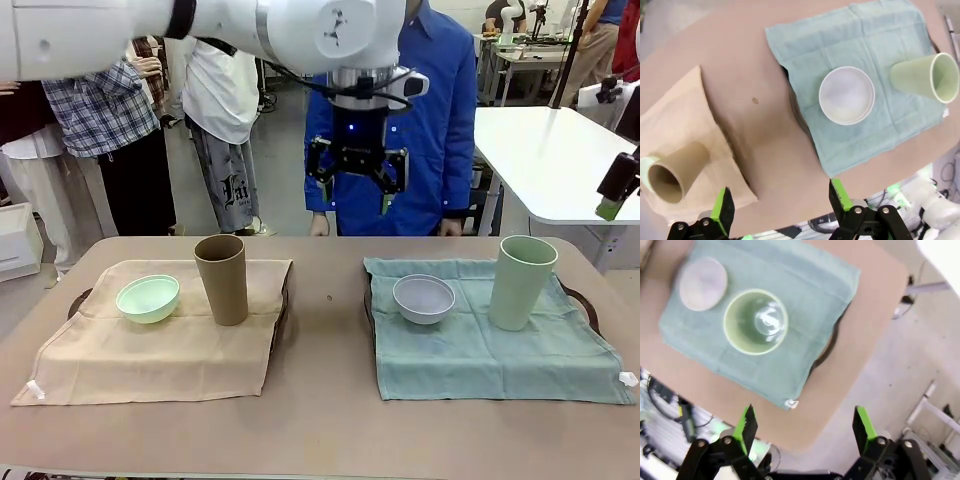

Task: Set up a tray with a mat and arrange the tableware.
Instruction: Place the Picnic Bowl and Reusable plastic cup back onto the Handle tray in front of the human's position.

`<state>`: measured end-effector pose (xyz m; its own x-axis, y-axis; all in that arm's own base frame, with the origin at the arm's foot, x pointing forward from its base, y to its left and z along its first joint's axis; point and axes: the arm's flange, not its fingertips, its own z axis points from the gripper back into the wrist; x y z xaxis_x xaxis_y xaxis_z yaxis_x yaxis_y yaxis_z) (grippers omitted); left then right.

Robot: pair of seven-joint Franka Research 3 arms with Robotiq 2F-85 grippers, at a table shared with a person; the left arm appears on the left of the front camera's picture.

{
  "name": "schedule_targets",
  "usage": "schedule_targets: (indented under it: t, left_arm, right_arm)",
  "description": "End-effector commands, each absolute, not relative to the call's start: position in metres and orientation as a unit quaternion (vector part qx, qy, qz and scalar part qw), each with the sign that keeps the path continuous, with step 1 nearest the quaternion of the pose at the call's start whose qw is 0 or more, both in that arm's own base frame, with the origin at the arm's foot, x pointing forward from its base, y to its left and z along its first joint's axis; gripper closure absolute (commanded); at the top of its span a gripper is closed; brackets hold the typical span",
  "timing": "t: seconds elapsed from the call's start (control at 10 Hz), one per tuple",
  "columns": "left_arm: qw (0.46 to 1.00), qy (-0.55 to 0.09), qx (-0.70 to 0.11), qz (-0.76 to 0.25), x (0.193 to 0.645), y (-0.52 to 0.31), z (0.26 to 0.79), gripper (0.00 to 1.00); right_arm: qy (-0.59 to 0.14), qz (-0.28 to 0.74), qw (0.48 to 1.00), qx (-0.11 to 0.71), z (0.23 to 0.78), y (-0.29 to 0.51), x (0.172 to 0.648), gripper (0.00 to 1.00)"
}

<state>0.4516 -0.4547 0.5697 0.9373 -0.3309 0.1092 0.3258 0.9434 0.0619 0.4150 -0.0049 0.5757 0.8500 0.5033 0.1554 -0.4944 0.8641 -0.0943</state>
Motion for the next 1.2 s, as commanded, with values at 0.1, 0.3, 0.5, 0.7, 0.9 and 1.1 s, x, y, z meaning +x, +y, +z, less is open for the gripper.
schedule_targets:
  t: [0.1, 0.3, 0.5, 0.7, 0.9, 1.1]
  left_arm:
    - [0.985, -0.088, 0.050, -0.139, 0.431, -0.437, 0.613, 0.00]
    - [0.984, -0.079, 0.033, -0.157, 0.436, -0.440, 0.607, 0.00]
    - [0.984, -0.079, 0.033, -0.157, 0.436, -0.440, 0.607, 0.00]
    - [0.984, -0.079, 0.033, -0.157, 0.436, -0.440, 0.607, 0.00]
    - [0.984, -0.079, 0.033, -0.157, 0.436, -0.440, 0.607, 0.00]
    - [0.984, -0.079, 0.033, -0.157, 0.436, -0.440, 0.607, 0.00]
  right_arm:
    - [-0.121, 0.249, 0.960, 0.034, 0.618, 0.011, 0.402, 0.01]
    - [-0.097, 0.266, 0.959, -0.012, 0.597, 0.006, 0.404, 0.01]
    - [-0.097, 0.266, 0.959, -0.012, 0.597, 0.006, 0.404, 0.01]
    - [-0.097, 0.266, 0.959, -0.012, 0.597, 0.006, 0.404, 0.01]
    - [-0.097, 0.266, 0.959, -0.012, 0.597, 0.006, 0.404, 0.01]
    - [-0.097, 0.266, 0.959, -0.012, 0.597, 0.006, 0.404, 0.01]
